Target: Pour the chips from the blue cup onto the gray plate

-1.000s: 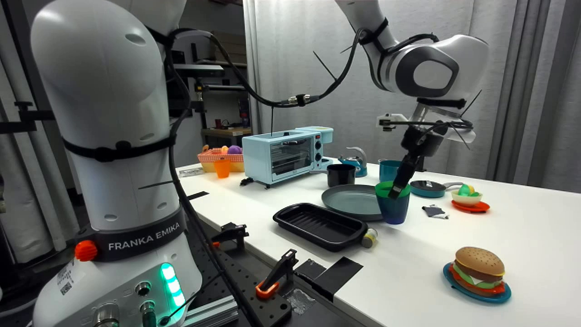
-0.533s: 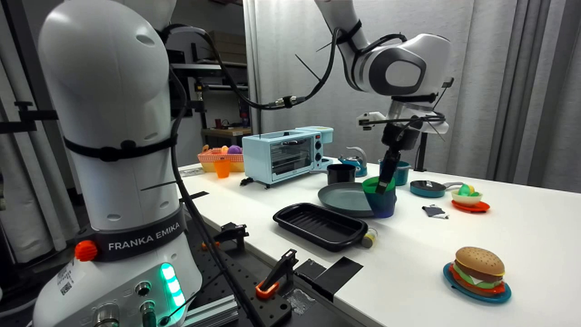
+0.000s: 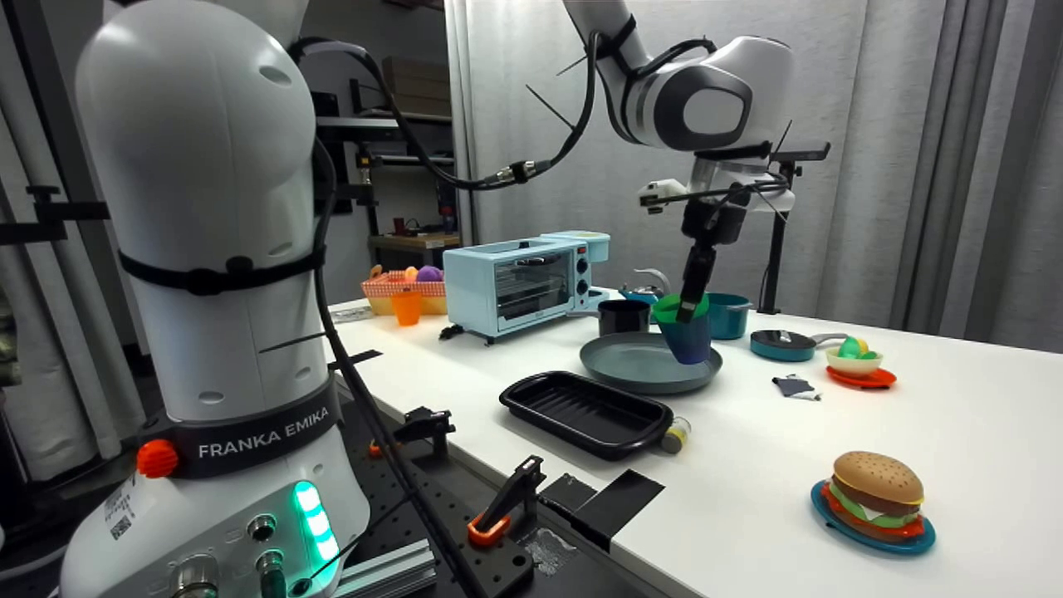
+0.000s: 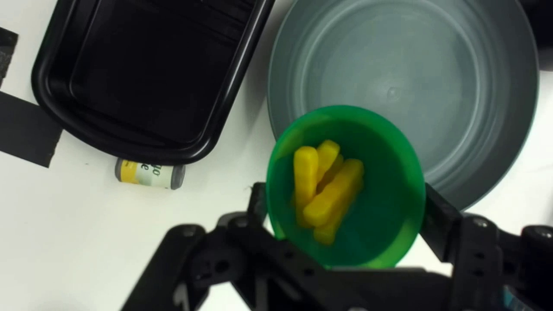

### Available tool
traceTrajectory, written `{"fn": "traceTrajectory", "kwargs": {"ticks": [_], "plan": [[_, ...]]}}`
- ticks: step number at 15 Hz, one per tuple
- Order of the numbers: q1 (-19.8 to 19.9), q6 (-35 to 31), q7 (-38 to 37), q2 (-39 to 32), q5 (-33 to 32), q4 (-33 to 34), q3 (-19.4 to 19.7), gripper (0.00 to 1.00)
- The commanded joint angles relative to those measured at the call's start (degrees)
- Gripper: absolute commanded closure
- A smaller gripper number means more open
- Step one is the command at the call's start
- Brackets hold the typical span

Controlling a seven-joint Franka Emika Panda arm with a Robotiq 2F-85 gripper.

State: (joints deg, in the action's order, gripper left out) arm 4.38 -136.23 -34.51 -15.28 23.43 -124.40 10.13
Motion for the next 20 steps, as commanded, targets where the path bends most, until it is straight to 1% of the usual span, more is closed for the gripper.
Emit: {"fn": "traceTrajectory", "kwargs": {"ticks": [1, 5, 12, 20], "plan": [[-0.8, -2.7, -2.7, 2.0, -1.8, -1.6, -0.7, 0.43], [-2.5, -4.9, -5.7, 0.5, -4.8, -1.4, -1.3, 0.43], [-7.0, -8.9, -12.7, -1.6, -13.7, -2.2, -1.7, 0.43], [-10.7, -15.6, -16.1, -1.3, -22.8, -5.0, -1.4, 0.43]]}}
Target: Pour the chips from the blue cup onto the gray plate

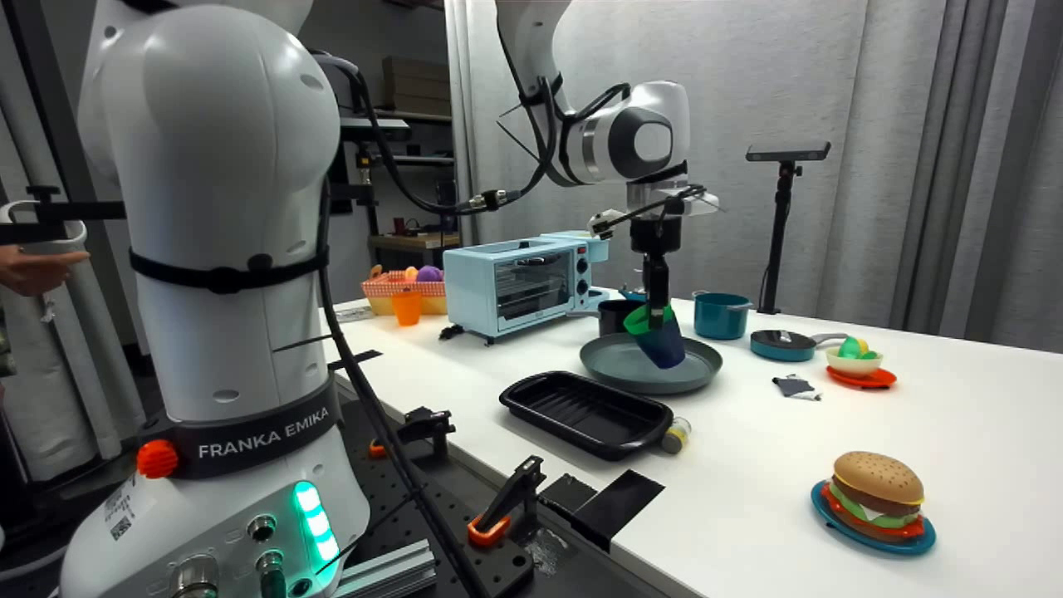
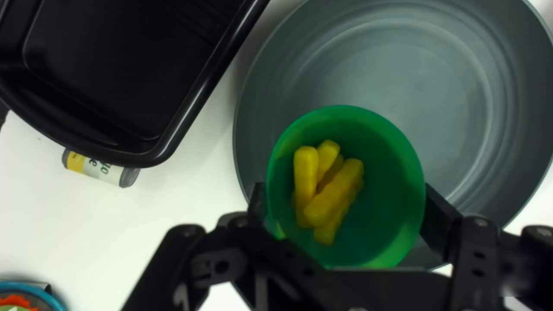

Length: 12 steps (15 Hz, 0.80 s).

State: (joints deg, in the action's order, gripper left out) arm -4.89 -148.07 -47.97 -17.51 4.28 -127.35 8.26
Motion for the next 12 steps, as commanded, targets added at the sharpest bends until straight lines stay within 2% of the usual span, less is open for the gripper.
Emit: {"fn": "traceTrajectory", "kwargs": {"ticks": [1, 7, 12], "plan": [[-1.8, -4.7, -2.9, 1.0, -4.5, -2.4, 0.5, 0.43], [-4.1, -13.8, -3.4, 1.2, -8.1, -5.6, 1.2, 0.43], [-7.7, -26.6, -2.6, 0.8, -11.2, -8.8, 5.1, 0.43]]}}
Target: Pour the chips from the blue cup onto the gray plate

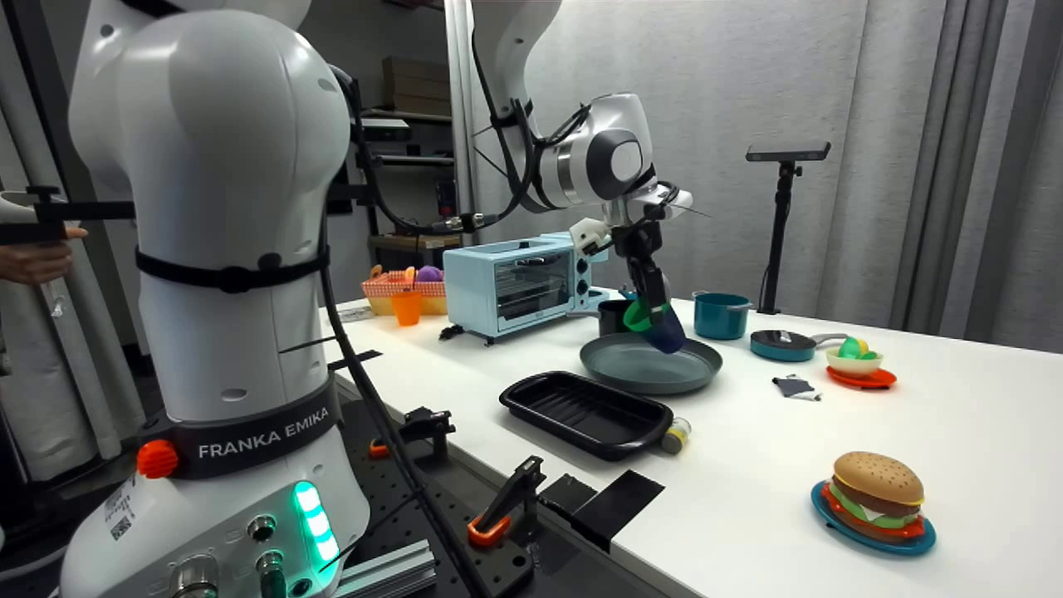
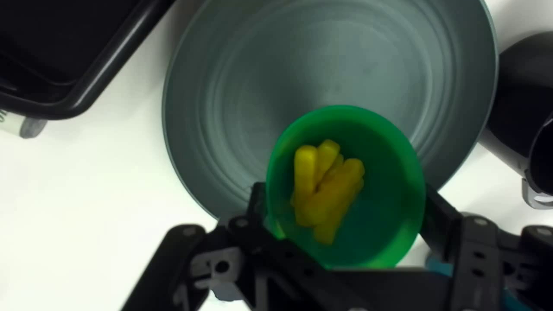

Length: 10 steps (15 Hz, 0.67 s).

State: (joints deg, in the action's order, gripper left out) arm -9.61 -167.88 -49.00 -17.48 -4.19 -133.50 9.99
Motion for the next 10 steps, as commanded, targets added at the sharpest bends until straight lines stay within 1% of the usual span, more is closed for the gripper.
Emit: {"fn": "traceTrajectory", "kwargs": {"ticks": [1, 5, 8, 10], "plan": [[-3.3, -9.2, -2.1, 0.7, -3.9, -3.1, 3.9, 0.43], [-7.7, -20.9, -0.8, -0.3, -5.8, -7.0, 9.5, 0.43], [-10.2, -30.2, 2.0, -1.6, -4.2, -10.2, 12.8, 0.43], [-11.1, -35.7, 3.8, -2.9, -3.3, -11.8, 14.1, 0.43]]}}
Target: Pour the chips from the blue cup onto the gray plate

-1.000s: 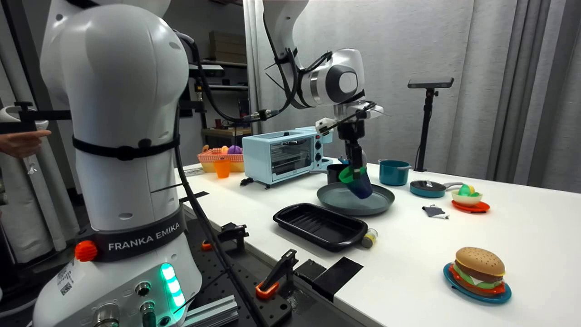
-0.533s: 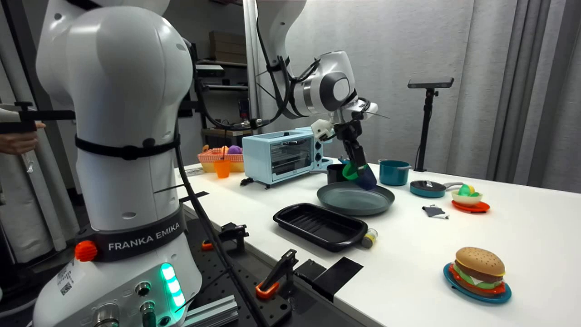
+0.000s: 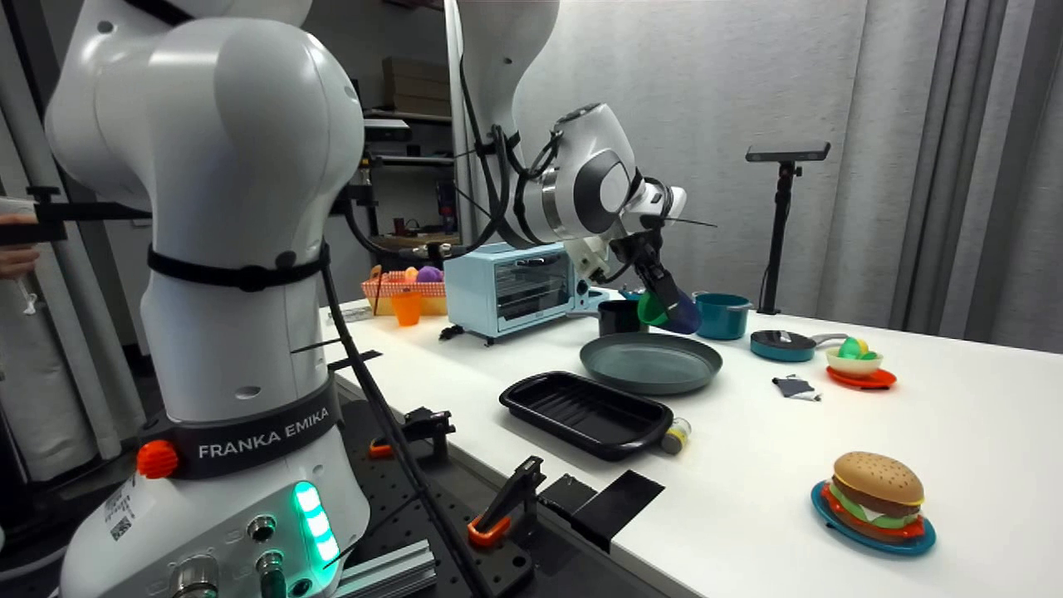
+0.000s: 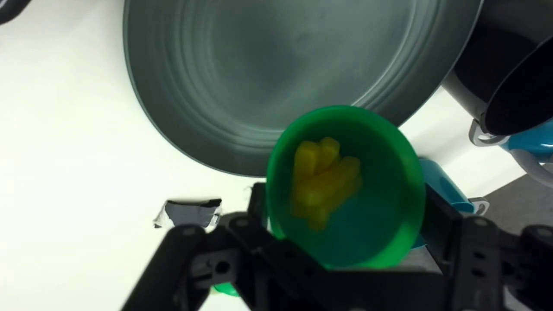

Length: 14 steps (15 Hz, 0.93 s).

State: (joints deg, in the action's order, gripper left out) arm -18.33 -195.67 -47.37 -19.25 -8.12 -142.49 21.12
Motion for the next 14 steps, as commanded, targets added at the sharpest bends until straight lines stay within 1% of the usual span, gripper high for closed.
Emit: {"fn": "traceTrajectory", "kwargs": {"ticks": [1, 3, 4, 5, 7, 8, 10, 14], "plan": [[-2.6, -10.4, 2.8, -1.8, 0.8, -3.5, 3.3, 0.43], [-2.8, -15.3, 4.5, -3.4, 1.0, -4.8, 3.8, 0.43], [4.4, -17.6, 13.6, -3.1, 8.5, -5.6, -5.0, 0.43], [6.0, -19.4, 15.4, -3.4, 9.1, -5.6, -6.7, 0.43], [10.1, -23.1, 20.8, -3.8, 10.7, -5.5, -11.9, 0.43], [12.1, -25.0, 22.6, -4.1, 10.7, -5.4, -14.2, 0.43], [15.3, -28.1, 24.6, -4.7, 9.4, -5.4, -17.5, 0.43], [20.2, -33.3, 25.0, -4.8, 6.3, -5.3, -21.8, 0.43]]}}
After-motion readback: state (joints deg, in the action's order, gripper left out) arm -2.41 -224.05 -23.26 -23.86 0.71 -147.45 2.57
